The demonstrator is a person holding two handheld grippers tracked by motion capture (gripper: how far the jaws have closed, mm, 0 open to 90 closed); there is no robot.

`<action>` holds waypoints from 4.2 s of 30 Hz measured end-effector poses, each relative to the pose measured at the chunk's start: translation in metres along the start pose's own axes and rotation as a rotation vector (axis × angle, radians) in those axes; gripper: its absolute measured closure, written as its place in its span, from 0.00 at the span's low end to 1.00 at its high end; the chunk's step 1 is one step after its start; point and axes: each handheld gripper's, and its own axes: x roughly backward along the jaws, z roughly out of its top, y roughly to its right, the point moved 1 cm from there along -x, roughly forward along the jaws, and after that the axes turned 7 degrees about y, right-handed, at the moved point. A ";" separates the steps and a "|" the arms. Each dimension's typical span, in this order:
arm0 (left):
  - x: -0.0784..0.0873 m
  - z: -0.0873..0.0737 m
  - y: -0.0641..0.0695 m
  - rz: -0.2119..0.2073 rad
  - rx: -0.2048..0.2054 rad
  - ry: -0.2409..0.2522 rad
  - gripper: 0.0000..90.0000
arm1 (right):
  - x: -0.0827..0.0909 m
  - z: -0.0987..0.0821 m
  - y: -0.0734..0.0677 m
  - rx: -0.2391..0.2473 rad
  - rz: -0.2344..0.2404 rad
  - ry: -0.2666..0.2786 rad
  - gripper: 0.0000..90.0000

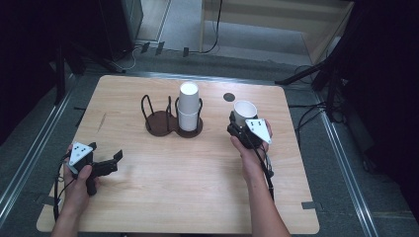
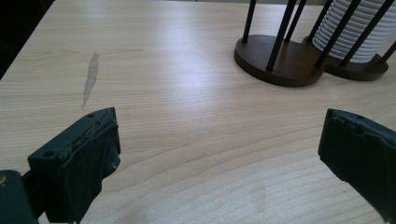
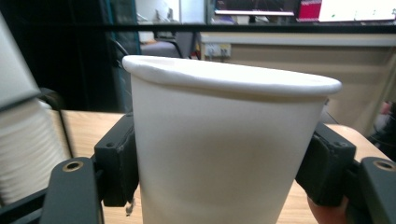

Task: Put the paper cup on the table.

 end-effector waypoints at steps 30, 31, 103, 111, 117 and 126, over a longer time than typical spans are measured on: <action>0.001 0.000 0.001 0.002 -0.002 0.006 0.00 | -0.039 -0.038 0.020 -0.019 -0.085 -0.241 0.28; 0.001 0.000 0.001 0.003 -0.002 0.007 0.00 | -0.039 -0.039 0.020 -0.036 -0.086 -0.245 0.28; -0.001 0.000 0.000 0.002 0.012 -0.006 0.00 | 0.120 -0.030 0.099 -0.132 -0.032 -0.210 0.00; -0.001 0.000 0.000 0.011 0.012 -0.006 0.00 | 0.140 -0.033 0.119 -0.092 -0.039 -0.225 0.00; 0.000 0.000 0.001 0.028 -0.001 0.000 0.00 | 0.154 -0.037 0.130 -0.041 -0.045 -0.222 0.00; 0.000 0.000 0.001 0.034 0.006 0.004 0.00 | 0.173 -0.037 0.140 -0.017 -0.065 -0.196 0.00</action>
